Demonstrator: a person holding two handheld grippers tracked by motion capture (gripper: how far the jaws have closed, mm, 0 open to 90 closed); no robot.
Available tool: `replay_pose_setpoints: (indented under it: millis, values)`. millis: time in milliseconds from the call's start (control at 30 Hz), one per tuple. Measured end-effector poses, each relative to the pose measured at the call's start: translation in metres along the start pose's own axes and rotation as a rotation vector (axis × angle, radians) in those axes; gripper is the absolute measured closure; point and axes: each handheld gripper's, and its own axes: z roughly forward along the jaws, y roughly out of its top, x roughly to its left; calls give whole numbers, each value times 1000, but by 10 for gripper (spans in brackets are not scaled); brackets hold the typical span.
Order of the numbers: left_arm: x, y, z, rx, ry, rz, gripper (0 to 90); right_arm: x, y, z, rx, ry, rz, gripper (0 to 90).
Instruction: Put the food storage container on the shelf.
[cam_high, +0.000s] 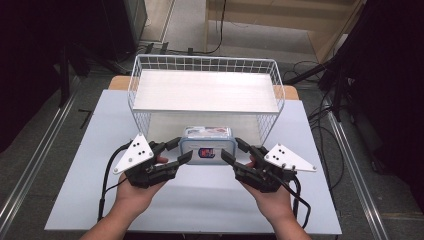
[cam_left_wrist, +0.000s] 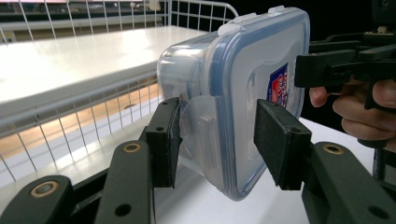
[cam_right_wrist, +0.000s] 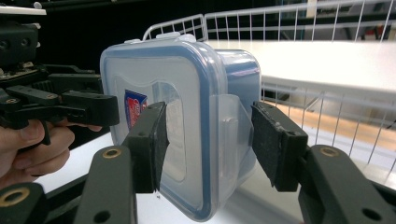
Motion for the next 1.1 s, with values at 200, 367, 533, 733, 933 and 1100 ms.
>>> replay_pose_setpoints:
  millis: [200, 367, 533, 733, 933, 1100]
  values:
    - [4, 12, -1, -34, 7, 10, 518, 4, 14, 2, -32, -8, -29, 486]
    - [5, 24, -3, -42, 13, 37, 517, 3, 24, 3, -50, 0, -36, 486]
    - [7, 34, -2, -51, 13, 60, 517, 2, 33, 3, -62, 0, -46, 486]
    - [11, 41, 0, -62, 9, 63, 517, 1, 42, 5, -70, -5, -63, 486]
    - [21, 44, 7, -62, 2, 53, 517, -6, 47, 12, -64, -8, -49, 486]
    - [29, 48, 14, -55, 3, 58, 517, -14, 51, 18, -58, -10, -47, 486]
